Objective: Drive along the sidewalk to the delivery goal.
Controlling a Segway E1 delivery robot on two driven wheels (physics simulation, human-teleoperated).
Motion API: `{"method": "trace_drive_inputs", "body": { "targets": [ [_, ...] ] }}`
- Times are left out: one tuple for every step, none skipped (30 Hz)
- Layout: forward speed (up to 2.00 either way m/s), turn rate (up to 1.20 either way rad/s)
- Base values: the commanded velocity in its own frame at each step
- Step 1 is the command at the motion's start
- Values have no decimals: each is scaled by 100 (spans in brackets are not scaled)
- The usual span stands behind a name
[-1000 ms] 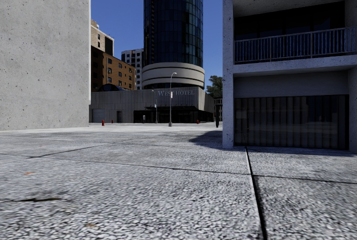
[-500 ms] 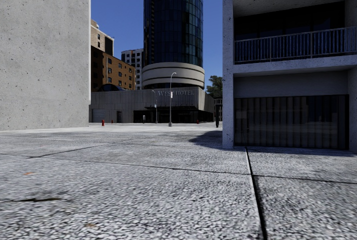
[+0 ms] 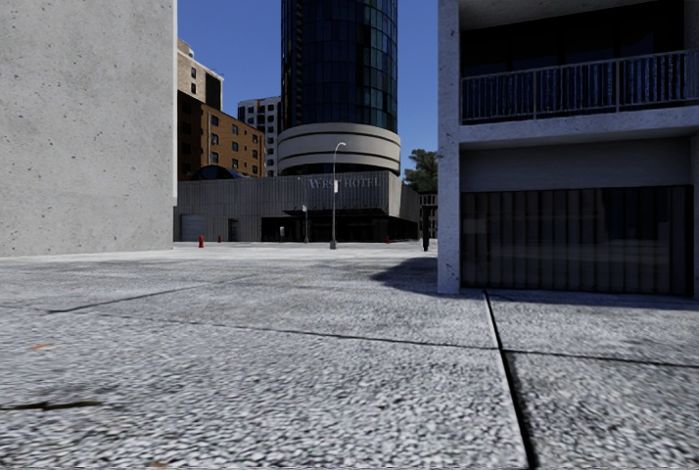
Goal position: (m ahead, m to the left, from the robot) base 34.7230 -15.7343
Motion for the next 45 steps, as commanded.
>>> {"method": "trace_drive_inputs", "body": {
  "targets": [
    [191, 0],
    [191, 0],
    [191, 0],
    [191, 0],
    [191, 0],
    [191, 0],
    [191, 0],
    [191, 0],
    [191, 0],
    [191, 0],
    [191, 0],
    [190, 0],
    [190, 0],
    [190, 0],
    [190, 0],
    [190, 0],
    [190, 0],
    [190, 0],
    [190, 0],
    [190, 0],
    [190, 0],
    [190, 0],
    [190, 0],
    [190, 0],
    [190, 0],
    [190, 0],
    [190, 0],
    [190, 0],
    [190, 0],
    [190, 0],
    [190, 0],
    [190, 0],
    [190, 0],
    [190, 0],
    [190, 0],
    [190, 0],
    [190, 0],
    [190, 0],
    [190, 0],
    [190, 0],
    [190, 0],
    [190, 0],
    [190, 0],
    [190, 0],
    [190, 0]
  ]
}}
